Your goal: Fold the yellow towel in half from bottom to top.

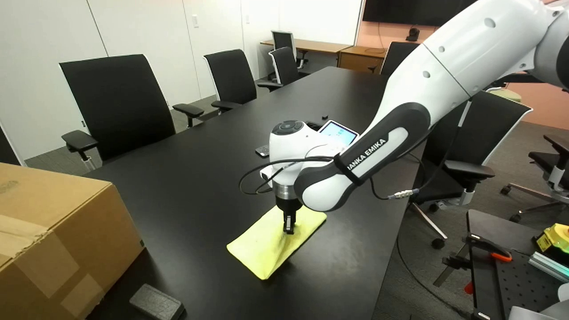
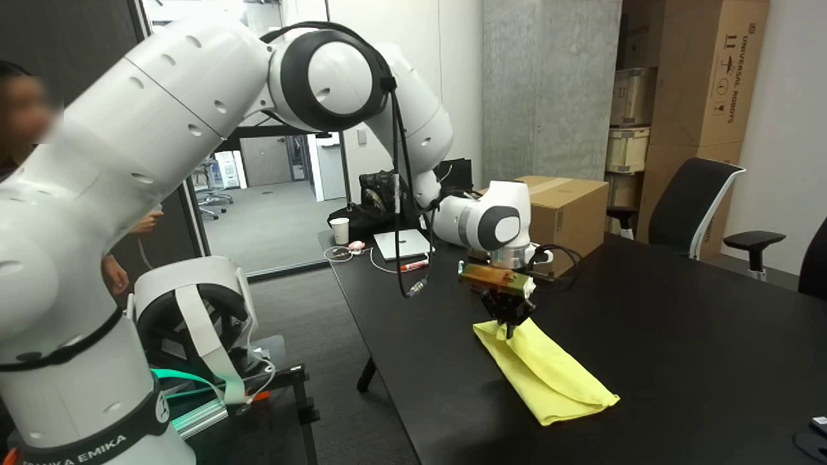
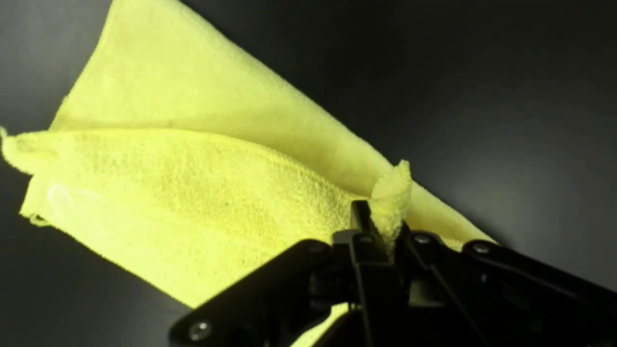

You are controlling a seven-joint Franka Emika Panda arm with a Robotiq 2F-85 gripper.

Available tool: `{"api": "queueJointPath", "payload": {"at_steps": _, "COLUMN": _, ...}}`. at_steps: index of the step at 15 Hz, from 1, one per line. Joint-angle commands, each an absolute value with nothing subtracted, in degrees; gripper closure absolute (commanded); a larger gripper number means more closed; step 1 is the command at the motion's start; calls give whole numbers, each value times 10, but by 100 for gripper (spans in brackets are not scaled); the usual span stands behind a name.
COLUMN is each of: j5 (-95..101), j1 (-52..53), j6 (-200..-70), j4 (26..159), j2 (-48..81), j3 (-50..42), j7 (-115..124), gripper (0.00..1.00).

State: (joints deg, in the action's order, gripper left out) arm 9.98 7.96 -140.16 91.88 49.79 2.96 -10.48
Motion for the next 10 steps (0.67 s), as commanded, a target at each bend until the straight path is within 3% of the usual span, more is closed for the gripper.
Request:
{"api": "queueJointPath", "payload": {"at_steps": 1, "j5": 112, "j1": 82, "j6": -1353, "j4": 839, "j2": 519, "j3": 37, "j7": -134, "gripper": 90}}
{"api": "queueJointPath", "payload": {"at_steps": 10, "j5": 130, "j1": 96, "j6": -1293, "j4": 648, "j2": 654, "j3": 53, "j7": -236, "gripper": 90}}
